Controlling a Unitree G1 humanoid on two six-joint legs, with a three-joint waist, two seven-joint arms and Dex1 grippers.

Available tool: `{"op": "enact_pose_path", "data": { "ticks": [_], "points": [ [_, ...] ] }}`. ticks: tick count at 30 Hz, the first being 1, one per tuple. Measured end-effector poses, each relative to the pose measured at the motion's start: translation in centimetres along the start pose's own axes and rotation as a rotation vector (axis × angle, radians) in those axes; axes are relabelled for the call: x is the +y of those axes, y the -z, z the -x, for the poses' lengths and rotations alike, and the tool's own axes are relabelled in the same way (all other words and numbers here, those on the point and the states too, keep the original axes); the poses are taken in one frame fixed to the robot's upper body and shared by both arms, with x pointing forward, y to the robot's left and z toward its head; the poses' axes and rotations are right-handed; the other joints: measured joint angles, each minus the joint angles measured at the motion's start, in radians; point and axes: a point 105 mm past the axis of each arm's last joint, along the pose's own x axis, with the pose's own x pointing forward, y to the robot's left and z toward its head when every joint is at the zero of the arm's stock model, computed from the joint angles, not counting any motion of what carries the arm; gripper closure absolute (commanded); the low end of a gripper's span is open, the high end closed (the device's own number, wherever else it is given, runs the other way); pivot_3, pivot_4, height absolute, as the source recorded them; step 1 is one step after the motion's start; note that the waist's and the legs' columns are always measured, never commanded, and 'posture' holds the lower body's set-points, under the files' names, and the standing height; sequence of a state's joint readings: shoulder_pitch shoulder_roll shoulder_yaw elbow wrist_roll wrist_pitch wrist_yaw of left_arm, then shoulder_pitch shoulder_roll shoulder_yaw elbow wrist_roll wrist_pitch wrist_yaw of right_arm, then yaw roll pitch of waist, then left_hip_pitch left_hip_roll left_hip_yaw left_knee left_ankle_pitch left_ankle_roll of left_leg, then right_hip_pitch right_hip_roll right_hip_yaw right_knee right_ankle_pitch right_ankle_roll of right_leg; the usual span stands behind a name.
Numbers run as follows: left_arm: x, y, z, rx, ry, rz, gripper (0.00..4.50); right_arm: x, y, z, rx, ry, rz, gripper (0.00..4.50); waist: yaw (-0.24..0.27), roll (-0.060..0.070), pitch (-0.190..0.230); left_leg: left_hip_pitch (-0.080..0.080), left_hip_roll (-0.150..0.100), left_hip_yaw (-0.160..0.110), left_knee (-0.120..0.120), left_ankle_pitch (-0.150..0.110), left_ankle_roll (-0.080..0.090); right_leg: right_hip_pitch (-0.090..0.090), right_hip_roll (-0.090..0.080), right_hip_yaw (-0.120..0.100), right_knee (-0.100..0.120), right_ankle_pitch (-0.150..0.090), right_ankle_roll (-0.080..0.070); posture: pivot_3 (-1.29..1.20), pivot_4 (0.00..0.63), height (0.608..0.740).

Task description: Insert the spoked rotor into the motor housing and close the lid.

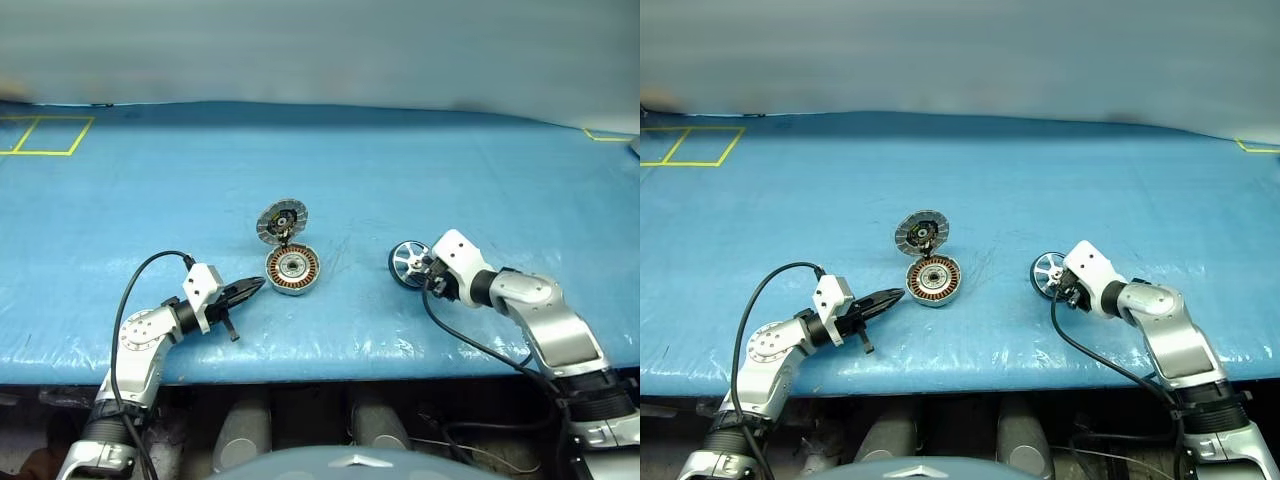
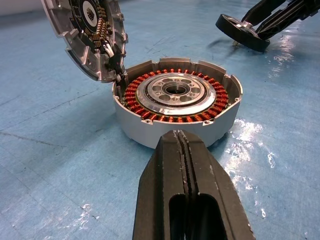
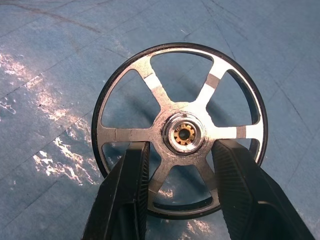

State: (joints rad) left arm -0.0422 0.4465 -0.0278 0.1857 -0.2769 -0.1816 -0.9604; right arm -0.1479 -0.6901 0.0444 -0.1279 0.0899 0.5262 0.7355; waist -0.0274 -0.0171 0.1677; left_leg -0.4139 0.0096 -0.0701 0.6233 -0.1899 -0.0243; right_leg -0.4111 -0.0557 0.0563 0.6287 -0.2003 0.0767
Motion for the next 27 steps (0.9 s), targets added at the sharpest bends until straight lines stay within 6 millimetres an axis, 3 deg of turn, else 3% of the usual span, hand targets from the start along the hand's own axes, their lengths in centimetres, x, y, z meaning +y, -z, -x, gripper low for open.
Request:
{"op": "enact_pose_path", "data": {
  "ticks": [4, 8, 10, 15, 22, 27],
  "points": [
    [0.1, 0.0, 0.1, 0.003, 0.001, -0.003, 4.50, 1.1, -1.4, 0.1, -0.122, -0.030, -0.069, 2.98, -0.001, 0.001, 0.000, 0.000, 0.000, 0.000, 0.000, 0.000, 0.000, -0.001, 0.000, 0.000, 0.000, 0.000, 0.000, 0.00, 0.150, 0.740],
    [0.1, -0.2, 0.0, -0.007, 0.009, 0.006, 4.50, 3.2, -5.8, 1.0, -0.368, -0.140, -0.049, 2.98, -0.002, 0.001, 0.000, 0.000, 0.000, 0.000, 0.000, 0.000, 0.000, 0.000, 0.000, 0.000, 0.000, 0.000, 0.000, 0.00, 0.150, 0.740],
    [0.0, -0.2, 0.0, -0.006, 0.022, 0.012, 4.50, 3.9, -7.0, 1.2, -0.445, -0.167, -0.035, 2.98, -0.002, 0.000, 0.000, 0.000, 0.000, 0.000, 0.000, 0.000, 0.000, 0.000, 0.000, 0.000, 0.000, 0.000, 0.000, 0.00, 0.150, 0.740],
    [-0.1, 0.0, 0.0, -0.001, 0.034, 0.019, 4.50, 6.1, -8.2, 0.2, -0.507, -0.278, -0.033, 2.98, -0.003, 0.001, 0.000, 0.000, 0.000, 0.000, 0.001, 0.000, 0.000, 0.000, 0.000, 0.000, 0.001, 0.000, 0.000, 0.00, 0.150, 0.740],
    [-0.3, 0.1, -0.4, -0.010, 0.037, 0.029, 4.50, 7.8, -10.9, -2.8, -0.512, -0.352, 0.010, 2.98, -0.009, 0.001, 0.000, 0.000, 0.000, -0.001, 0.000, 0.000, 0.000, -0.001, 0.000, 0.000, 0.001, 0.000, 0.000, 0.00, 0.150, 0.740],
    [-0.3, 0.4, -0.3, -0.004, 0.033, 0.034, 4.50, 9.3, -11.1, -4.1, -0.472, -0.424, 0.046, 2.98, -0.006, 0.001, 0.000, 0.000, 0.000, -0.001, -0.001, 0.000, 0.000, -0.001, 0.000, 0.000, 0.001, 0.000, 0.000, 0.00, 0.150, 0.740]
  ]
}}
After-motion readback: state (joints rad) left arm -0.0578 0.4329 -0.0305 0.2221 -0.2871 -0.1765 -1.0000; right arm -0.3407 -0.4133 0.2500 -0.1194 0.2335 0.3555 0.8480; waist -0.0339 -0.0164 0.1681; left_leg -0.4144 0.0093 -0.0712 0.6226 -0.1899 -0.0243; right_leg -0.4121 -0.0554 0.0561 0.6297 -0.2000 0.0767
